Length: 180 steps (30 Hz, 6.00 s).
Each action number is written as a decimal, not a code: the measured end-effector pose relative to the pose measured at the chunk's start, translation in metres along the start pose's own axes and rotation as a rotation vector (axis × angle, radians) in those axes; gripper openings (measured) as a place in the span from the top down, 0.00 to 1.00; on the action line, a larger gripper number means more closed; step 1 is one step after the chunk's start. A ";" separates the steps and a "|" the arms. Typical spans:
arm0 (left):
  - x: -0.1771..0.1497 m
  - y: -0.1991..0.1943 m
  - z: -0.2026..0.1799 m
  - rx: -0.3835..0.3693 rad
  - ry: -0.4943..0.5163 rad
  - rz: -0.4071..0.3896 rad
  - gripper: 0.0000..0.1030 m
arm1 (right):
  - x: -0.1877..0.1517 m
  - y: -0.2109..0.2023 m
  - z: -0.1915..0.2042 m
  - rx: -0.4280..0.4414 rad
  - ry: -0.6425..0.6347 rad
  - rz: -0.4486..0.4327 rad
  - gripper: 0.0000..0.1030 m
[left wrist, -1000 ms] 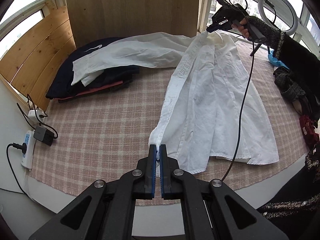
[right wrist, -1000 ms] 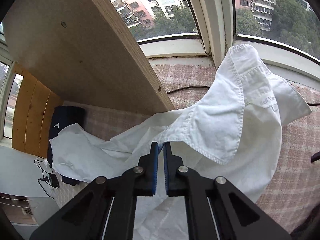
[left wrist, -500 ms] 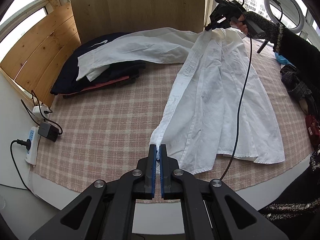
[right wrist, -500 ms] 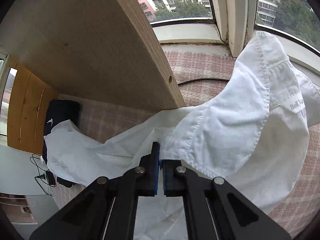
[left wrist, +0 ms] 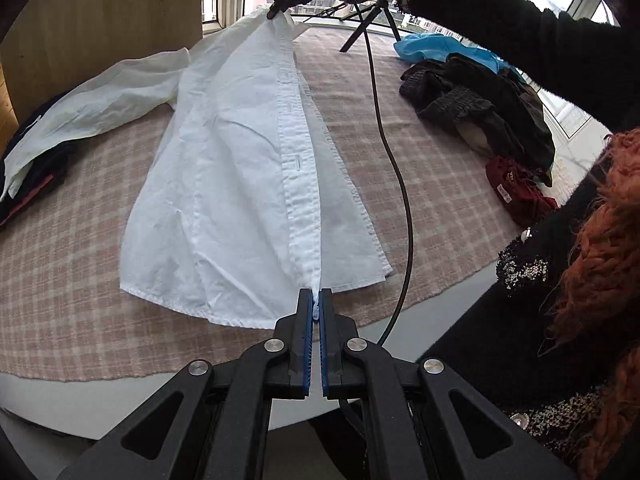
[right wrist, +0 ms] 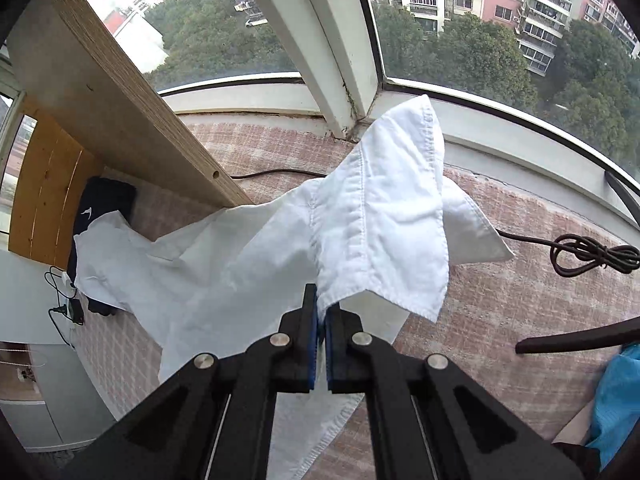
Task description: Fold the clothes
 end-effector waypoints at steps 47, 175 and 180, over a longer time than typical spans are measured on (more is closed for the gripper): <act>0.024 -0.080 0.154 0.029 -0.120 -0.126 0.64 | -0.083 -0.082 0.041 -0.169 -0.178 -0.120 0.67; 0.178 0.101 0.219 -0.427 -0.141 -0.057 1.00 | -0.056 0.102 0.221 -0.526 -0.478 0.078 0.97; 0.175 0.092 0.224 -0.429 -0.166 -0.086 1.00 | -0.049 0.075 0.212 -0.385 -0.349 0.007 0.98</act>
Point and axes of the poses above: each gripper's, at about its wrist camera, not at the fingertips, and y roughly the way its jaws point, z to its left, x to its top, the point moved 9 cm from there along y, roughly the way its jaws point
